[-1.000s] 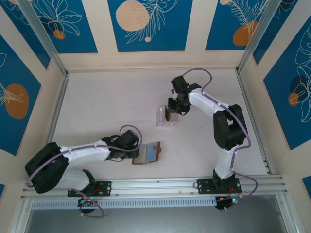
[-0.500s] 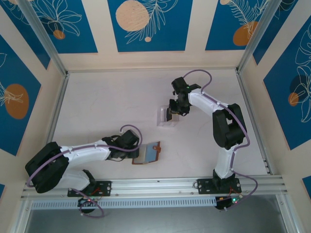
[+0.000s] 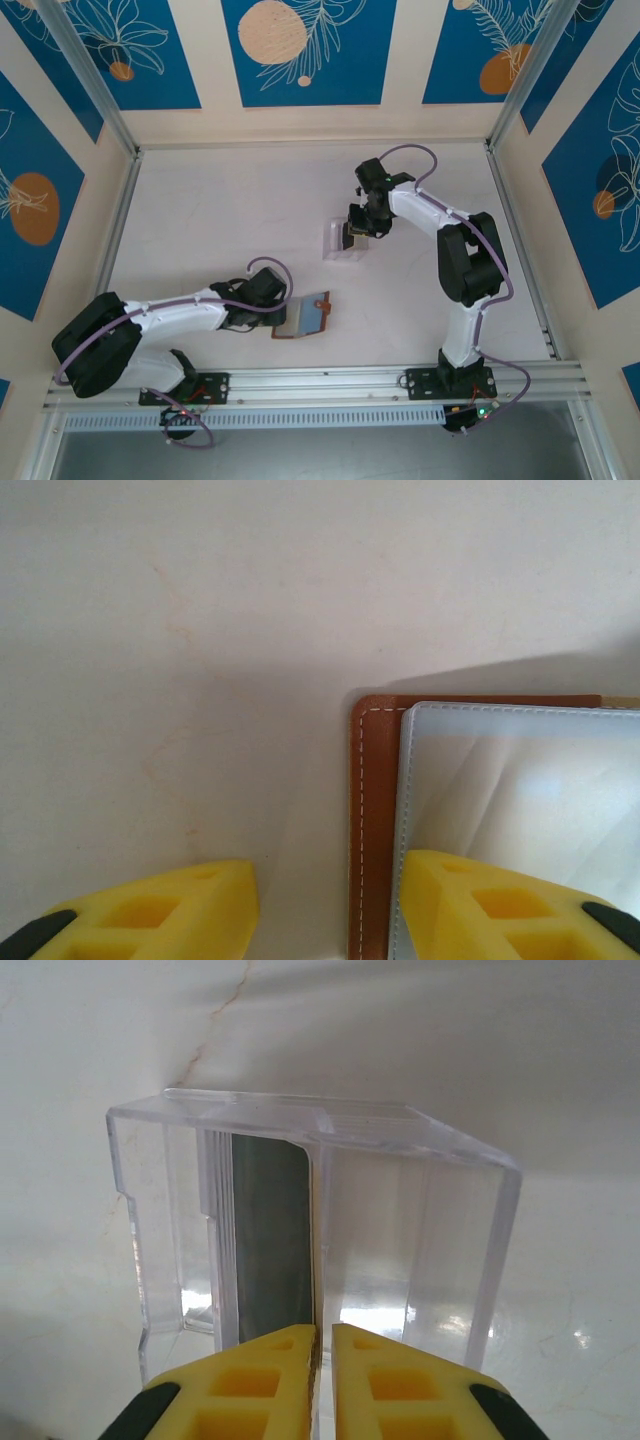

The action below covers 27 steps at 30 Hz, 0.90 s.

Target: Put the credit cards into the card holder

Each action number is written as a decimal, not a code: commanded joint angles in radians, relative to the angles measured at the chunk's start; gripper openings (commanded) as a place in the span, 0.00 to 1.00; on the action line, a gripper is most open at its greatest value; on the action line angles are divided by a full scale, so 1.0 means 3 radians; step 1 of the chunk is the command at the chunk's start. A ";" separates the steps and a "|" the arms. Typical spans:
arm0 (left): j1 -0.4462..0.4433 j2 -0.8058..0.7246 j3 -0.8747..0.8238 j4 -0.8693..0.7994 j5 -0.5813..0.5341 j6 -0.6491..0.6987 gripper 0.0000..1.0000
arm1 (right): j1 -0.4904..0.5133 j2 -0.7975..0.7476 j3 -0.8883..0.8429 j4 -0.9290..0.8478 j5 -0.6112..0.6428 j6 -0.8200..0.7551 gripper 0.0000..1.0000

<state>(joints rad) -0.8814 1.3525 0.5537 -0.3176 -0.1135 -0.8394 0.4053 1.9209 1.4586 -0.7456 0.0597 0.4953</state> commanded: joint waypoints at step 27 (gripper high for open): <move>-0.0029 0.0492 -0.0236 0.0462 0.0118 -0.0044 0.46 | -0.0066 -0.0209 0.0030 -0.0056 -0.0155 -0.0173 0.00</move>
<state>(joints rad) -0.8814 1.3586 0.5556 -0.3187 -0.1139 -0.8394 0.3893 1.9030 1.4586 -0.7452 0.0124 0.4591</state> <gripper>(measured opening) 0.456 0.066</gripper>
